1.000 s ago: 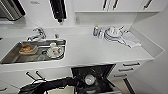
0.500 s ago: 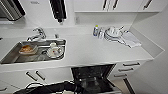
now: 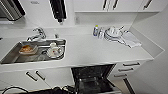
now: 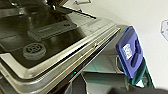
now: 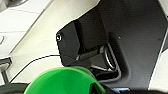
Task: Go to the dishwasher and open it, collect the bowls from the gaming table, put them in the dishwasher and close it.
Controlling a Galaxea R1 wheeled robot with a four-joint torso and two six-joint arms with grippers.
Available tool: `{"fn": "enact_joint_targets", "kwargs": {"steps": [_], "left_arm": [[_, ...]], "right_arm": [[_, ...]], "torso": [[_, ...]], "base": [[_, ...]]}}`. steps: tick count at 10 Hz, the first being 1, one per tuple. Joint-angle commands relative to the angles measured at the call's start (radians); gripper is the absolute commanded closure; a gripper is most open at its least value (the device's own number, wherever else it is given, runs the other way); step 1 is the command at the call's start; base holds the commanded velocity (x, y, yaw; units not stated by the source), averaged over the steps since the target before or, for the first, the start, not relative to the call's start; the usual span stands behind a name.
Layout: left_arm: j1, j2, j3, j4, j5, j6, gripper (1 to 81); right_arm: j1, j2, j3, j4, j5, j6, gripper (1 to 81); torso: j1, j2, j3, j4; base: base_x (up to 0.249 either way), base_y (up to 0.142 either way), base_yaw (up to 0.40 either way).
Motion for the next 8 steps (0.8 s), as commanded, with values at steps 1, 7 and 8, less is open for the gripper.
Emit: {"fn": "enact_joint_targets", "kwargs": {"steps": [1, 7, 8], "left_arm": [[0.064, -0.164, 0.168, 0.071, 0.027, 0.009, 1.0], [0.467, -0.163, -0.111, 0.215, -0.275, 0.012, 1.0], [0.523, -0.149, -0.162, 0.232, -0.32, 0.012, 1.0]], "right_arm": [[0.16, -0.228, 0.268, 0.049, -0.096, 0.008, 81.1], [0.34, -0.314, 0.406, 0.124, -0.13, 0.014, 81.1], [0.366, -0.323, 0.421, 0.124, -0.126, 0.024, 81.1]], "torso": [[0.0, 0.0, 0.0, 0.0], [0.0, 0.0, 0.0, 0.0], [0.0, 0.0, 0.0, 0.0]], "base": [[0.0, 0.0, 0.0], [0.0, 0.0, 0.0], [0.0, 0.0, 0.0]]}}
